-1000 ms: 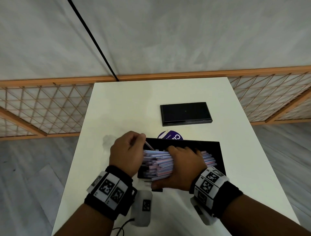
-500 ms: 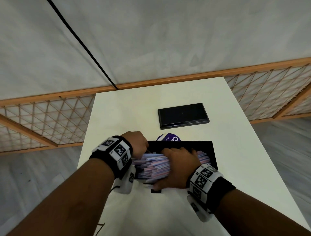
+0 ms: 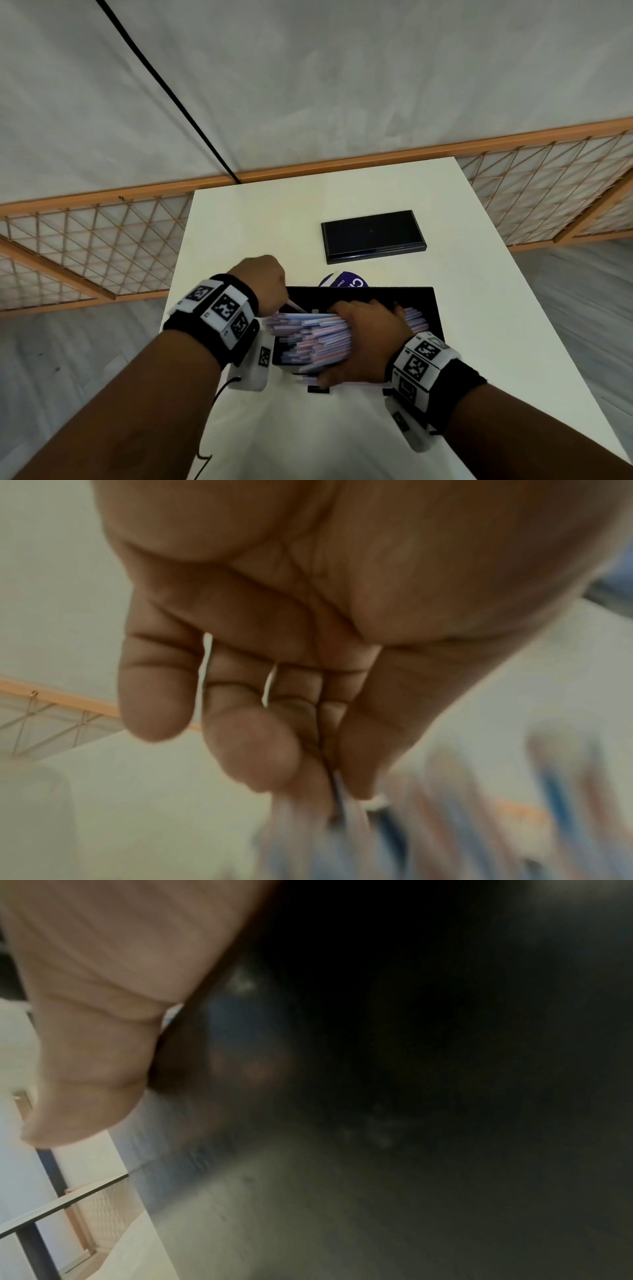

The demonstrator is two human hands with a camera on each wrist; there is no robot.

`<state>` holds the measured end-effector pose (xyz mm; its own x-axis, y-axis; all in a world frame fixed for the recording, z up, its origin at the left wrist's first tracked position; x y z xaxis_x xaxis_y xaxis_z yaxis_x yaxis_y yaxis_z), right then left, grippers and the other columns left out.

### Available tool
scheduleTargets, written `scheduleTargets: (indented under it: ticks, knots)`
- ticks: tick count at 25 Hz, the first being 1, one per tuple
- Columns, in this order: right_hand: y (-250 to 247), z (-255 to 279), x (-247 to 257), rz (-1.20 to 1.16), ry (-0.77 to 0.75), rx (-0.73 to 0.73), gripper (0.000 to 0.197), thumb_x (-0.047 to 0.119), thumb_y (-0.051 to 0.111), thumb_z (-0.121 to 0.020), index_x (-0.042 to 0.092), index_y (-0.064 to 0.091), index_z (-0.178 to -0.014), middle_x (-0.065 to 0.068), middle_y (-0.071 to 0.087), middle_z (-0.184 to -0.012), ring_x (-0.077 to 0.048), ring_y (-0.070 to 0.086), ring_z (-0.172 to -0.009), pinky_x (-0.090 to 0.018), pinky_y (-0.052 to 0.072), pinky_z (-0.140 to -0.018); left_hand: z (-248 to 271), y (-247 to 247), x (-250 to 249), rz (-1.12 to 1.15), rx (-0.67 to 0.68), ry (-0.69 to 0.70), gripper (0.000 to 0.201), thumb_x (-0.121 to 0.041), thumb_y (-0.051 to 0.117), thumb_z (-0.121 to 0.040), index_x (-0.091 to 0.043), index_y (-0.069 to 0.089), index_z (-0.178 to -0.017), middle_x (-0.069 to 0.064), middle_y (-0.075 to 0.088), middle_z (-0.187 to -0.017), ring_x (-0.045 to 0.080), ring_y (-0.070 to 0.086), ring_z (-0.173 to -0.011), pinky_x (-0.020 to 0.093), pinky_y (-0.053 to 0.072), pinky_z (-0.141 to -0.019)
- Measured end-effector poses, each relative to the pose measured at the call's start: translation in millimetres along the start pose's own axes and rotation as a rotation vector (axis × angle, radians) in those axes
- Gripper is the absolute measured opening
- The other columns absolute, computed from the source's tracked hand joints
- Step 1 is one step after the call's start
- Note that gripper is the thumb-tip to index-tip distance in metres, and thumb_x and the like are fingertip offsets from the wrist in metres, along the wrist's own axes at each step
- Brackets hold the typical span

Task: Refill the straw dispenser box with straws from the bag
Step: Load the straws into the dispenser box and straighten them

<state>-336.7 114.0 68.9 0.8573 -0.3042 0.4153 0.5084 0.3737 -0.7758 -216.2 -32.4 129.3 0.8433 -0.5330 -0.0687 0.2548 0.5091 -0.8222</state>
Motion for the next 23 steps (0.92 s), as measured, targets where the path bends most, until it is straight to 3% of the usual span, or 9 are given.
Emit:
scheduleTargets:
  ticks: [3,6,8,10,13,17,20,21,23]
  knots:
    - [0,-1,1,0.000,0.013,-0.006,0.095,0.085,0.070,-0.040,0.041,0.044,-0.120,0.016,0.059,-0.123,-0.022,0.050,-0.122,-0.066,0.022,-0.109,33,-24,26,0.179,-0.192,-0.038,0.018,-0.022,0.057,-0.091,-0.016,0.072,-0.084,0.000,0.072,-0.087,0.022,0.066,-0.085,0.031,0.050,-0.069]
    - [-1,-4,3,0.005,0.020,-0.004,0.104,0.086,0.068,-0.038,0.043,0.039,-0.127,0.014,0.058,-0.127,-0.023,0.051,-0.124,-0.065,0.025,-0.110,50,-24,46,0.355,-0.271,-0.024,0.016,-0.023,0.059,-0.090,-0.022,0.069,-0.078,-0.006,0.070,-0.084,0.018,0.065,-0.081,0.033,0.052,-0.074]
    - [0,-6,8,0.031,0.018,0.005,0.105,0.087,0.067,-0.037,0.044,0.038,-0.129,0.013,0.058,-0.128,-0.022,0.052,-0.123,-0.064,0.027,-0.109,40,2,50,0.459,-0.243,-0.015,0.018,-0.026,0.058,-0.094,-0.021,0.069,-0.080,-0.005,0.068,-0.086,0.020,0.063,-0.085,0.034,0.048,-0.075]
    - [0,-9,12,0.038,0.018,0.013,0.104,0.088,0.066,-0.037,0.043,0.041,-0.127,0.014,0.060,-0.124,-0.019,0.055,-0.118,-0.061,0.030,-0.108,26,30,50,0.714,-0.268,-0.045,0.027,-0.033,0.056,-0.099,-0.017,0.070,-0.082,0.000,0.069,-0.086,0.026,0.064,-0.088,0.037,0.049,-0.080]
    - [0,-13,16,-0.017,0.001,0.039,0.100,0.085,0.068,-0.036,0.044,0.044,-0.124,0.019,0.062,-0.115,-0.014,0.060,-0.110,-0.052,0.039,-0.105,21,63,43,1.050,-0.330,-0.068,0.038,-0.039,0.053,-0.099,-0.021,0.072,-0.072,0.001,0.072,-0.079,0.027,0.066,-0.079,0.041,0.053,-0.079]
    - [-3,-20,23,-0.070,-0.026,0.067,0.088,0.081,0.074,-0.036,0.045,0.051,-0.113,0.020,0.064,-0.102,-0.008,0.061,-0.096,-0.038,0.052,-0.092,21,71,35,0.924,-0.457,-0.082,0.043,-0.040,0.046,-0.100,-0.011,0.067,-0.077,0.007,0.068,-0.077,0.032,0.066,-0.075,0.049,0.058,-0.075]
    - [-4,-24,33,-0.076,-0.019,0.051,0.076,0.083,0.072,-0.038,0.039,0.054,-0.097,0.017,0.064,-0.091,-0.006,0.061,-0.086,-0.037,0.054,-0.087,27,66,28,0.816,-0.543,-0.048,0.052,-0.040,0.038,-0.105,-0.002,0.064,-0.079,0.010,0.068,-0.076,0.029,0.061,-0.074,0.034,0.042,-0.071]
    - [-6,-23,37,-0.082,-0.013,0.021,0.074,0.085,0.069,-0.037,0.038,0.053,-0.092,0.017,0.063,-0.088,-0.007,0.061,-0.084,-0.037,0.054,-0.086,31,64,26,0.840,-0.588,-0.044,0.053,-0.039,0.038,-0.105,-0.001,0.064,-0.078,0.010,0.068,-0.076,0.029,0.060,-0.075,0.034,0.038,-0.071]
    - [-14,-19,42,-0.064,0.002,-0.124,0.075,0.091,0.058,-0.036,0.036,0.051,-0.086,0.018,0.060,-0.082,-0.009,0.061,-0.081,-0.037,0.052,-0.086,32,64,25,1.076,-0.655,-0.011,0.053,-0.044,0.039,-0.099,-0.006,0.064,-0.071,0.008,0.068,-0.071,0.032,0.063,-0.076,0.037,0.046,-0.073]
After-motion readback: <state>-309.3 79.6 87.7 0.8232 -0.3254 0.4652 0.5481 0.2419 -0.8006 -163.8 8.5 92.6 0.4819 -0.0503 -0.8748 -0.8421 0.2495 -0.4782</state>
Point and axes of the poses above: each hand's wrist, its own z-axis away from the middle knuckle, its own y-axis out of the palm, x = y × z, the point moved 3 cm from there along -z, towards the middle knuckle
